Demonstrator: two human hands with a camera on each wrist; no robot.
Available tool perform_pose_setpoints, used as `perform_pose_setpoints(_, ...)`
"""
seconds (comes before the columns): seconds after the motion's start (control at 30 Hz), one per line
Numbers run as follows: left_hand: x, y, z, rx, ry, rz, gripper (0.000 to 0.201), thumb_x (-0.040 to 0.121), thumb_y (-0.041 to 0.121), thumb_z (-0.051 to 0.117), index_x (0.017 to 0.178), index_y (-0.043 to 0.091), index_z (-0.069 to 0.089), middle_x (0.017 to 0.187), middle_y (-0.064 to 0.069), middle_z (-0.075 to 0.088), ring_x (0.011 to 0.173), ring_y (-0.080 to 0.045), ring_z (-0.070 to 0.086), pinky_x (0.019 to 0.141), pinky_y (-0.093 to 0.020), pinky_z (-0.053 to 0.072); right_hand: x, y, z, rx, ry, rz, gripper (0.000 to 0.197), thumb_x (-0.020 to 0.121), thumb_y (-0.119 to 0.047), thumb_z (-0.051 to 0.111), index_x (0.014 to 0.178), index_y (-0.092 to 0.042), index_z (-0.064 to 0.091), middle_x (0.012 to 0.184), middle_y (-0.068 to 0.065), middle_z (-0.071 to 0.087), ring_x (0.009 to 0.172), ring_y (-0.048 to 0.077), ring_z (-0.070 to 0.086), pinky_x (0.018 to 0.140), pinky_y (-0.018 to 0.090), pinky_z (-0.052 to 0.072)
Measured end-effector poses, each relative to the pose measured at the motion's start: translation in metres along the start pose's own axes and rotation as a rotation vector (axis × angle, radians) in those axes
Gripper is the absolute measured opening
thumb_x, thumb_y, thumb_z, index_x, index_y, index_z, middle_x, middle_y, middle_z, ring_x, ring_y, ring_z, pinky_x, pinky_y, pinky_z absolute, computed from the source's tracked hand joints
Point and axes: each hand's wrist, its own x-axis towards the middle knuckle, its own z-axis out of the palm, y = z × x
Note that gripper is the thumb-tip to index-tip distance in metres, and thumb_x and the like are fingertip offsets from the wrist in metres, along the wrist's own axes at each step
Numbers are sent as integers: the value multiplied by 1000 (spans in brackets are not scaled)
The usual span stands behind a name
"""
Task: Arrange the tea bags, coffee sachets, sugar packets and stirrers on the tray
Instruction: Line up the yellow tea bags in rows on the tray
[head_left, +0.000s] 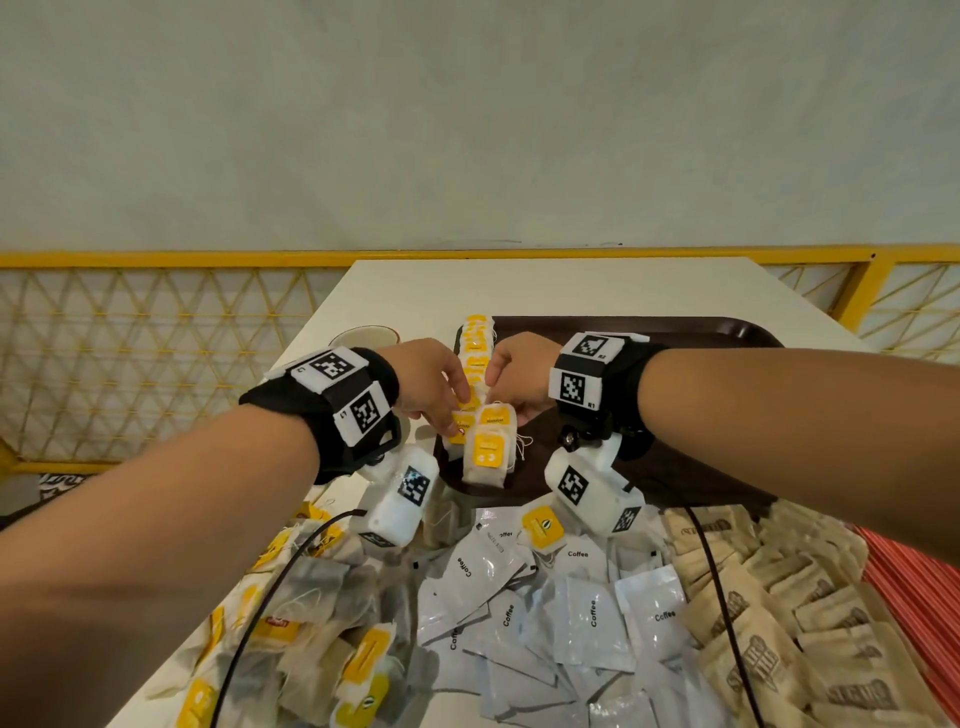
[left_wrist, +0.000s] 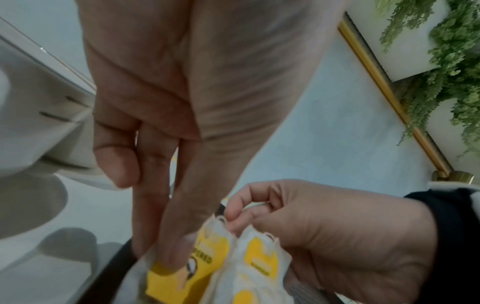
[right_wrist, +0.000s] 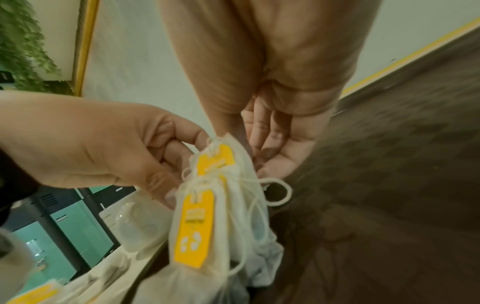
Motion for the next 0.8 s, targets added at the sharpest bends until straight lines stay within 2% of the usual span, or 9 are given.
perform_pose_setpoints(0.1, 2, 1, 2, -13, 47, -17, 35, 67, 9, 84, 91, 18, 60, 87, -1, 66, 74, -15, 61, 62, -22, 47, 2, 1, 0, -58, 55, -49, 23, 81, 9, 65, 76, -11, 54, 76, 9, 59, 59, 18, 60, 46, 28, 56)
perform_pose_setpoints(0.23, 7, 3, 5, 17, 106, -27, 38, 66, 10, 84, 94, 16, 59, 98, -8, 67, 76, -18, 60, 65, -27, 49, -1, 9, 1, -85, 36, -40, 21, 83, 7, 63, 73, -9, 53, 76, 14, 57, 72, 31, 61, 58, 35, 55)
perform_pose_setpoints(0.3, 8, 3, 7, 35, 117, -29, 38, 66, 11, 85, 93, 17, 59, 96, -6, 65, 75, -17, 59, 64, -27, 49, -4, 14, 2, -111, 17, -34, 20, 83, 5, 64, 72, -10, 56, 74, 11, 59, 68, 27, 63, 65, 36, 58)
perform_pose_setpoints(0.43, 8, 1, 6, 14, 76, -34, 34, 66, 8, 84, 86, 20, 59, 89, -3, 63, 70, -15, 59, 63, -25, 50, -8, 19, 2, -104, -104, -33, 14, 84, 1, 67, 77, -9, 60, 76, 11, 59, 61, 16, 60, 67, 32, 58)
perform_pose_setpoints(0.5, 9, -1, 3, -13, 63, -52, 29, 71, 3, 78, 85, 20, 61, 91, -5, 65, 72, -16, 60, 64, -25, 51, -8, 18, 1, -138, -143, -33, 12, 85, -1, 66, 78, -8, 60, 75, 10, 58, 58, 13, 58, 65, 29, 57)
perform_pose_setpoints(0.57, 10, 0, 0, -42, 121, -76, 19, 80, 0, 67, 84, 18, 63, 89, -5, 63, 72, -15, 58, 63, -24, 52, -6, 17, 1, -141, -149, -8, 16, 88, 2, 61, 76, -8, 58, 70, 9, 56, 49, 10, 56, 53, 24, 56)
perform_pose_setpoints(0.67, 12, 5, 0, -24, 178, -112, 15, 87, -1, 57, 93, 8, 67, 82, -6, 62, 70, -17, 58, 62, -24, 52, -5, 15, 3, -277, -49, -31, 22, 85, 4, 61, 73, -13, 56, 67, 3, 58, 49, 7, 57, 43, 15, 46)
perform_pose_setpoints(0.7, 13, 7, 1, -3, 168, -120, 14, 87, 0, 59, 98, 5, 67, 85, -10, 65, 74, -21, 60, 65, -27, 54, -4, 15, 4, -305, -21, -44, 23, 84, 3, 62, 73, -15, 55, 67, 2, 58, 51, 7, 57, 43, 13, 45)
perform_pose_setpoints(0.8, 16, 8, 4, 85, 160, -139, 26, 87, 5, 64, 111, -3, 65, 102, -20, 69, 93, -30, 67, 85, -39, 56, -3, 16, 5, -321, 12, -62, 21, 84, 1, 63, 75, -17, 56, 70, -1, 59, 56, 7, 57, 46, 12, 46)
